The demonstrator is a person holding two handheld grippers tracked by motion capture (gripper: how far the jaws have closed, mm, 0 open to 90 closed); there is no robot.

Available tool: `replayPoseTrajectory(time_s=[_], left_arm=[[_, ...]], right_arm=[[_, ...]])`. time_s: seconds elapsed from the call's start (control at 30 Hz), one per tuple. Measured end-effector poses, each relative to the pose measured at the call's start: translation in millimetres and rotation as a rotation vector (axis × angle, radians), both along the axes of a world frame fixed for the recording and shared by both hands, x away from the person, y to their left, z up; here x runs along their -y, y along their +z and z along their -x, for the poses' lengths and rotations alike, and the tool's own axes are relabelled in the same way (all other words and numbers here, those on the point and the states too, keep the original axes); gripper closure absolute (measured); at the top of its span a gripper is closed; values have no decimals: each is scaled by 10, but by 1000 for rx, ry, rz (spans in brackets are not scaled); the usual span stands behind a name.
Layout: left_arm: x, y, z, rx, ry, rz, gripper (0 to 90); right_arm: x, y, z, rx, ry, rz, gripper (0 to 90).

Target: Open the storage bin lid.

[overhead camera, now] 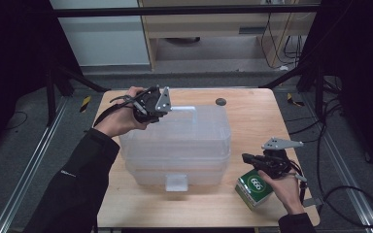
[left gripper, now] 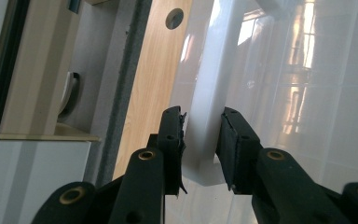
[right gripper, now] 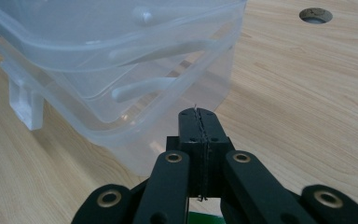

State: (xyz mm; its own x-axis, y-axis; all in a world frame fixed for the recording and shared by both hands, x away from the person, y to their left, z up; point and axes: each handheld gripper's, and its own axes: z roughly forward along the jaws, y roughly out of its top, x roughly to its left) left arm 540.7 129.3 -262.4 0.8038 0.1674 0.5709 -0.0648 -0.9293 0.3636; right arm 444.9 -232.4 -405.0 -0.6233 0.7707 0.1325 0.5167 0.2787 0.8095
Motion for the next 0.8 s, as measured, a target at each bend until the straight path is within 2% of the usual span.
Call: replayPoseTrajectory(time_s=[0.17, 0.2, 0.27, 0.37, 0.6, 0.8], left_arm=[[0, 13, -50, 10, 6, 13, 708], [4, 23, -53, 9, 10, 2, 707], [7, 23, -74, 7, 24, 14, 706], [10, 40, -99, 14, 24, 5, 704], [18, 61, -181, 14, 53, 23, 698], [14, 73, -239, 10, 65, 37, 693]], right_arm=[[-17, 7, 8, 3, 4, -27, 900], [-22, 7, 11, 3, 5, -31, 900], [-43, 8, 16, 14, 12, -43, 900], [-62, 20, 22, 23, 13, -56, 900], [-136, 66, 31, 48, 30, -90, 900], [-223, 147, 17, 80, 46, -131, 900]])
